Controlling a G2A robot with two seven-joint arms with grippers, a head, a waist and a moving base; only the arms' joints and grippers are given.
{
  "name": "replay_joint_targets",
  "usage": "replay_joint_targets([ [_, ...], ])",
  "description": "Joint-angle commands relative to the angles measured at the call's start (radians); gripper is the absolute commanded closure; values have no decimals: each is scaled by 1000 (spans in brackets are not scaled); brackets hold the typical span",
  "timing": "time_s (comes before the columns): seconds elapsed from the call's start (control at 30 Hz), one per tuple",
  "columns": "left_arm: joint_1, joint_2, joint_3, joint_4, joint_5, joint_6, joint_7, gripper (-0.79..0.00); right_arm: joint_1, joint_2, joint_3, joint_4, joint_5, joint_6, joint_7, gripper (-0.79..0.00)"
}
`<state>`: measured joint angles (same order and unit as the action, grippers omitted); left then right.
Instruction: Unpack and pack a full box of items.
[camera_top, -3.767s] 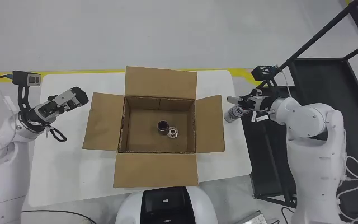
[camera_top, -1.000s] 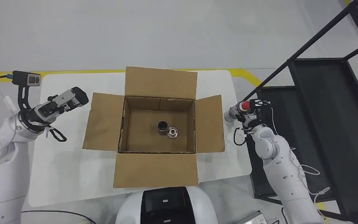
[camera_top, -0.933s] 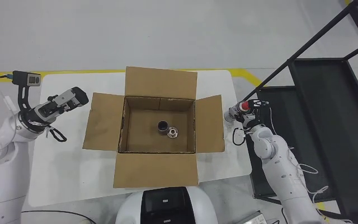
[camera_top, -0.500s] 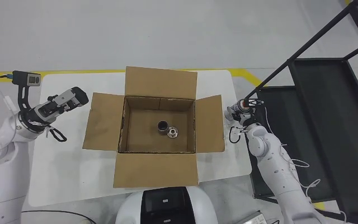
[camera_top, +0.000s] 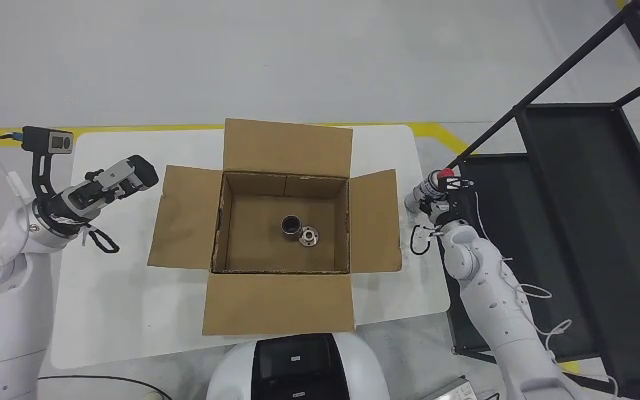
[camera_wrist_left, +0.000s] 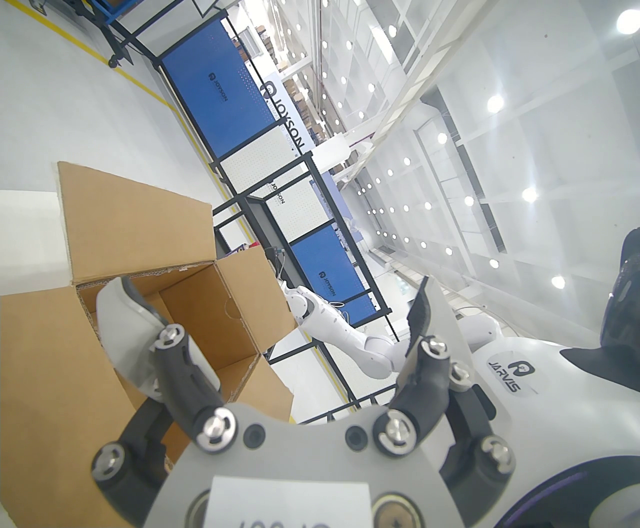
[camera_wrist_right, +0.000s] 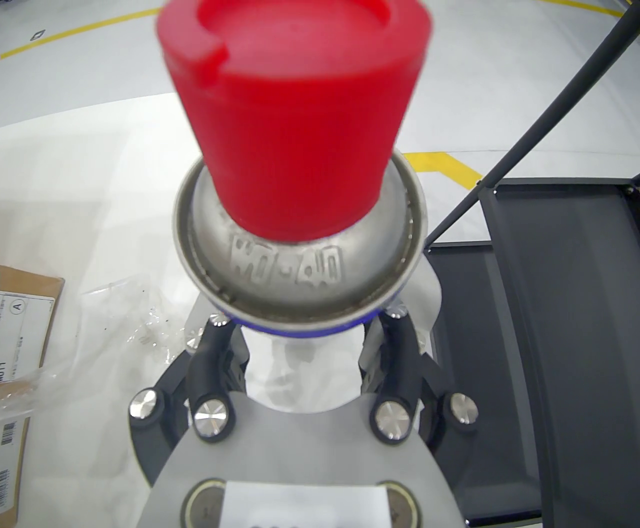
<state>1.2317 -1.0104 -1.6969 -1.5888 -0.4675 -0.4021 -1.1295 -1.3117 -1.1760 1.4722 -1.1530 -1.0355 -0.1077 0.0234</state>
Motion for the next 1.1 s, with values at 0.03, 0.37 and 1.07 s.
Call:
replay_joint_targets([
  [0.03,0,0,0,0,0,0,0,-785,-6,0,1,-4,0,-3,-3,0],
  [0.37,0,0,0,0,0,0,0,-785,-64,3,30,-83,20,-41,-40,0],
  [1.07,0,0,0,0,0,0,0,-785,-453,31,275,-824,100,-194,33,0],
])
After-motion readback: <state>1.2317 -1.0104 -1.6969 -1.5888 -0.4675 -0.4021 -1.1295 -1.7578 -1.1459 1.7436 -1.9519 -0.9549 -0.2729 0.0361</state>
